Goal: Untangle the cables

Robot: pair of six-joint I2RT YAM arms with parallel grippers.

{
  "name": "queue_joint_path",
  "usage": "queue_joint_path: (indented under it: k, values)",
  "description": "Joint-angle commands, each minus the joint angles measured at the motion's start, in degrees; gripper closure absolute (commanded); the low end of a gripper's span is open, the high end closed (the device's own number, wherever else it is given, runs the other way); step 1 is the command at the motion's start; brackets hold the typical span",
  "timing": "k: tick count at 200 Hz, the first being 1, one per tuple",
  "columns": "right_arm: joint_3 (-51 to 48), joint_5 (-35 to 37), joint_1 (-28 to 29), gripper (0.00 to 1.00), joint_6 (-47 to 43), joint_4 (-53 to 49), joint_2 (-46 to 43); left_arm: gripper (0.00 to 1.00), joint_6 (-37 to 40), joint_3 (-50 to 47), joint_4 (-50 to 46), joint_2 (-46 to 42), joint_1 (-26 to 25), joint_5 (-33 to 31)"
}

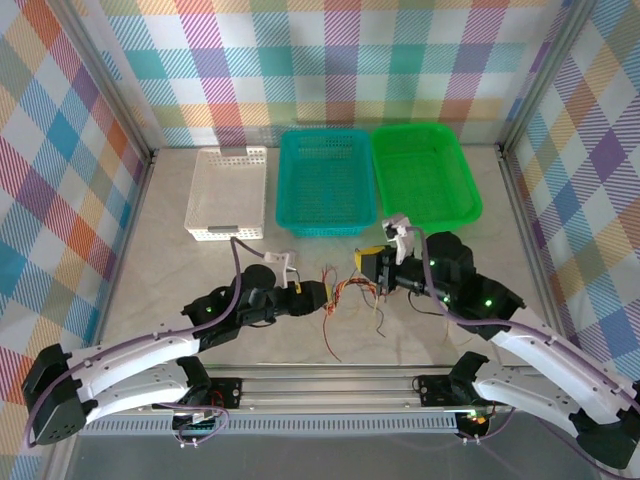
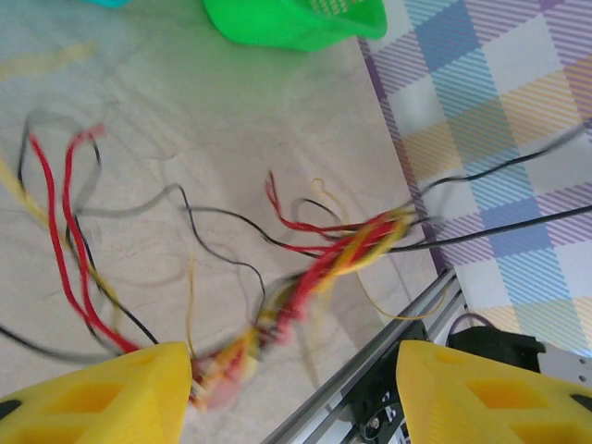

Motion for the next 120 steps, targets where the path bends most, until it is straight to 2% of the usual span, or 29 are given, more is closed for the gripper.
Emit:
queue_joint_path:
  k: [1, 58, 88, 120]
  values:
    - [5.00, -2.84, -0.12, 1.00, -1.66, -1.67, -0.32, 0.36, 1.41, -0.94, 4.48, 2.38, 0.36, 4.62]
    - [9.04, -3.70, -0.17, 1.00, -2.00, -3.62, 2.20, 0.26, 1.12, -4.00, 14.93, 4.96, 0.27, 10.95]
    - [9.83, -3.28, -0.18, 1.00, -2.26, -3.90, 3.29, 0.19, 0.95, -6.36, 20.88, 3.51, 0.01, 12.82]
    - [11.44, -1.97, -0.26, 1.00, -2.81, -4.85, 5.13, 0.17, 2.48, -7.68, 23.91, 1.04, -0.60, 15.26]
